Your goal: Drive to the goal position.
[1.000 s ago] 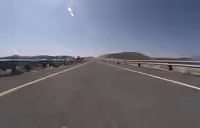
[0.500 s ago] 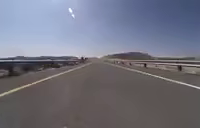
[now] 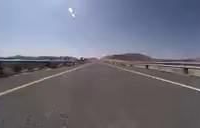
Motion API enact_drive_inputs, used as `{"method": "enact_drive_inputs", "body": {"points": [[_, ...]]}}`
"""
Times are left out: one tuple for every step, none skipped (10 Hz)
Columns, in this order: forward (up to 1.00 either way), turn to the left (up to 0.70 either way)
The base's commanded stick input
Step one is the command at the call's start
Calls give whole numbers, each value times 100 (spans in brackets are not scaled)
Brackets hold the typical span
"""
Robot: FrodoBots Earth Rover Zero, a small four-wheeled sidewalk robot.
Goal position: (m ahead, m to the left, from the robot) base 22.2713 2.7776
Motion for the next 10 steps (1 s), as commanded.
{"method": "enact_drive_inputs", "body": {"points": [[100, 0], [100, 0], [100, 0], [100, 0], [100, 0], [100, 0], [100, 0], [100, 0], [100, 0], [100, 0]]}}
